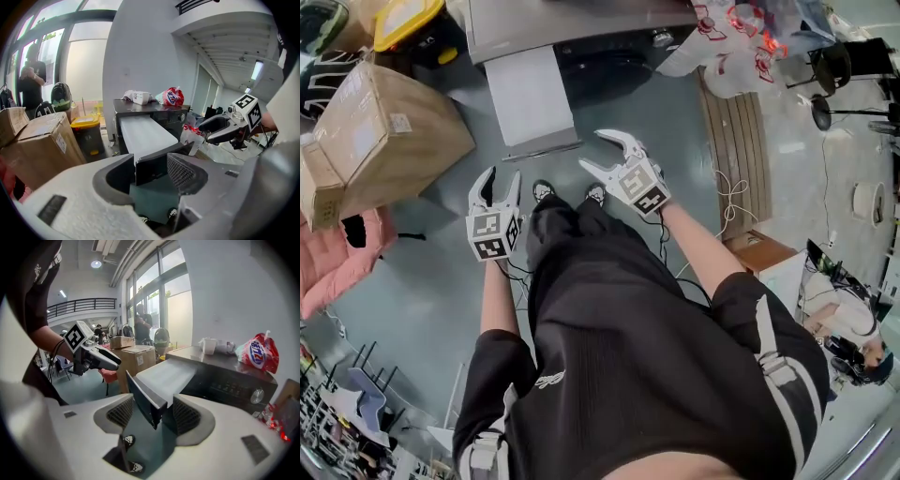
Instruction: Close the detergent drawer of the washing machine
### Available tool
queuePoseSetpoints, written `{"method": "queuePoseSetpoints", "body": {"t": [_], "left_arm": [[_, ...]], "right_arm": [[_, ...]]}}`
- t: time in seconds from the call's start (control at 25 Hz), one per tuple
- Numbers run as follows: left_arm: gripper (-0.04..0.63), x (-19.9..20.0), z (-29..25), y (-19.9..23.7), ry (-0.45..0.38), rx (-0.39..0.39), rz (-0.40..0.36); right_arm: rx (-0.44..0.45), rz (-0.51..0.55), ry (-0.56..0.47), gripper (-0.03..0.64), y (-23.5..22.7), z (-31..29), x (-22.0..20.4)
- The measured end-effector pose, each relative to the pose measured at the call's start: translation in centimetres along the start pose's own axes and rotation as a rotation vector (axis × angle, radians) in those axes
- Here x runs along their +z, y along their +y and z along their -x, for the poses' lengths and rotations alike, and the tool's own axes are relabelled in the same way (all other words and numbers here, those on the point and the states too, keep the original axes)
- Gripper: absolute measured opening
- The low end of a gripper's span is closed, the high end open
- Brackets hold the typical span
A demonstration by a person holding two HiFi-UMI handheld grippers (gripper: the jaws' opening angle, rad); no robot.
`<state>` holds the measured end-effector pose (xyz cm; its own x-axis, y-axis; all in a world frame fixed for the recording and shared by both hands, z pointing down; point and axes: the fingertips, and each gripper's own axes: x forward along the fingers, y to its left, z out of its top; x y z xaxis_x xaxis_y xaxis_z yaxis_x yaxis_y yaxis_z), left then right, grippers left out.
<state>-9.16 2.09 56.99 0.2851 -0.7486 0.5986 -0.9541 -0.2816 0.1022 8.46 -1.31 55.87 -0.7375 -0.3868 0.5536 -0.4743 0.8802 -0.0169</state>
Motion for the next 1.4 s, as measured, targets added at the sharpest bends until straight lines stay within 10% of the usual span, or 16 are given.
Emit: {"method": "queuePoseSetpoints", "body": {"t": [1.4], "left_arm": [[0.213, -3.2, -4.5, 1.4, -0.051, 0.051, 0.103]], "right_arm": [[-0.027, -0.094, 0.003, 0.145, -0.1, -6.0, -4.1]]}}
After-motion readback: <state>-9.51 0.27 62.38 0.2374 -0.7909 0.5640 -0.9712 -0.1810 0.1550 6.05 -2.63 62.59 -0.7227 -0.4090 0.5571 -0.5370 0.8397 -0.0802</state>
